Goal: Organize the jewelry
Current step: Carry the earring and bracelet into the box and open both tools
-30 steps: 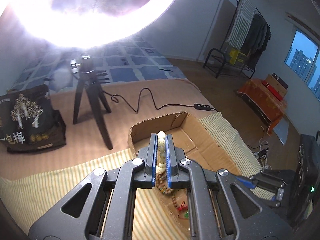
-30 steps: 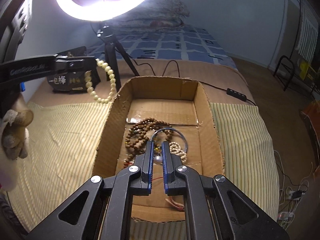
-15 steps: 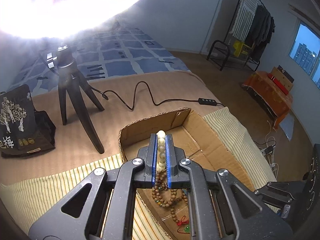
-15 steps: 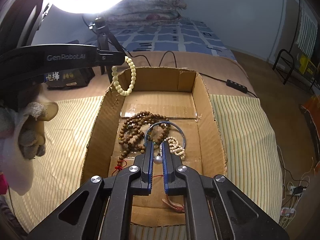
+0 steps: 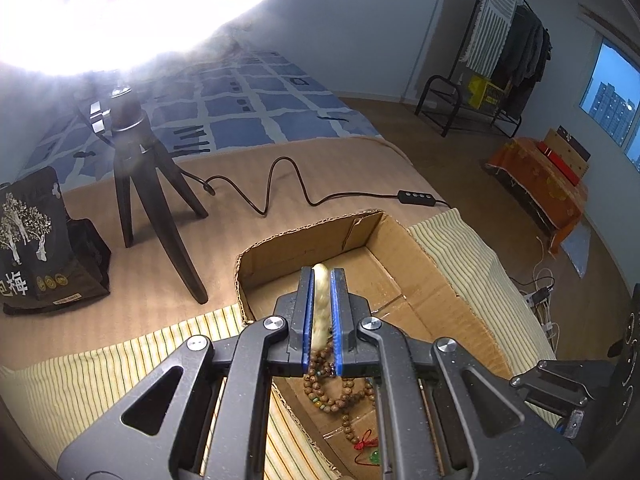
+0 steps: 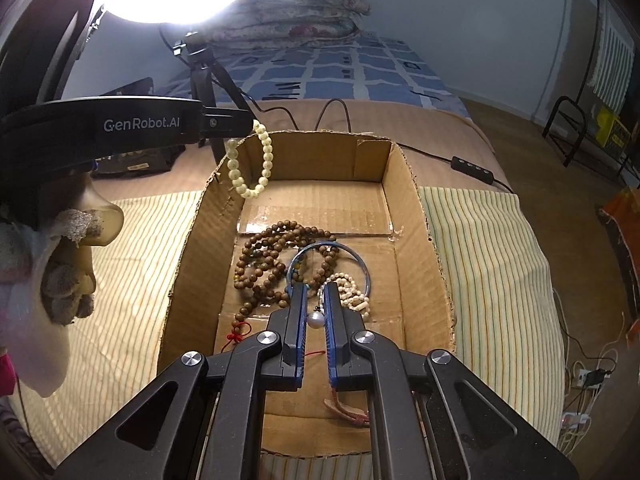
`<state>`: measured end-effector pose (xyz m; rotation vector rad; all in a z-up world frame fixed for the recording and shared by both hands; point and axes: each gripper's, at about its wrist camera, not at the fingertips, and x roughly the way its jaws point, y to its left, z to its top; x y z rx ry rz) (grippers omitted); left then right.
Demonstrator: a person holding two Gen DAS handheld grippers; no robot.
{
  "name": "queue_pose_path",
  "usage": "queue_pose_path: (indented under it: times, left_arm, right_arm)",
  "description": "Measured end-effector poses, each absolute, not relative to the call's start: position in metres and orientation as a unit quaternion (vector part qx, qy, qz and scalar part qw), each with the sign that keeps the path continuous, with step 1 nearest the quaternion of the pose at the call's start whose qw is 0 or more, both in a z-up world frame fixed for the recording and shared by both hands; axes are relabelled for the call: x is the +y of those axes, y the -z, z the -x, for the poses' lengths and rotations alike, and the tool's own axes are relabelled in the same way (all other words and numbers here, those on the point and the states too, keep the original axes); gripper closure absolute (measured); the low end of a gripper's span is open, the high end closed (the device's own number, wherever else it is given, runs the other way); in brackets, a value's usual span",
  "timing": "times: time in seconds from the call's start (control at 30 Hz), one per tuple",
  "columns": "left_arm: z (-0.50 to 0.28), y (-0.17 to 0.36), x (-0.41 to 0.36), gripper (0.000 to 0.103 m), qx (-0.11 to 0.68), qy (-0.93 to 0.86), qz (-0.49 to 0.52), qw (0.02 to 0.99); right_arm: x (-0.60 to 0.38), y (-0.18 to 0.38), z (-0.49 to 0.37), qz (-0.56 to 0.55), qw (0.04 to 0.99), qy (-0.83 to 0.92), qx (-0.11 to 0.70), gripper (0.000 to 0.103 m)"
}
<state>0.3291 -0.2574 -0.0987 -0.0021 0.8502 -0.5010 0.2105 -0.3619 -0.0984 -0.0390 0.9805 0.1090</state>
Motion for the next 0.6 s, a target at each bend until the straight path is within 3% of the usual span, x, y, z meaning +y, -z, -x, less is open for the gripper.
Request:
queue_pose_path:
  times: [0.2,0.27,0.3,0.33,0.6]
  left_arm:
    - [-0.327,0.096,-0.257,0.096,0.406,0.238,-0.001,0.882]
    - [-0.327,0.094,-0.256,0.085,0.405,0.237,0.001,0.883]
    - [-0.326,0.093,-0.255,0.076,0.404,0.238,0.002,0.883]
    - [-0.325,0.093,-0.254,0.074,0.403,0.238,0.004,0.884]
    - [-0.314,0.082,-0.246,0.074,0.397,0.234,0.003,0.887]
  right_arm:
    - [-0.363,0.095,-0.209,0.022,0.884,-0.045,0.465,0.066]
    - [-0.362,0.093,-0.209,0.024,0.885,-0.045,0.463,0.054]
    - [-0.362,0.093,-0.208,0.025,0.886,-0.046,0.461,0.052]
    - [-0.361,0.092,-0.208,0.026,0.886,-0.046,0.460,0.051]
    - [-0.355,0.085,-0.202,0.038,0.888,-0.041,0.456,0.046]
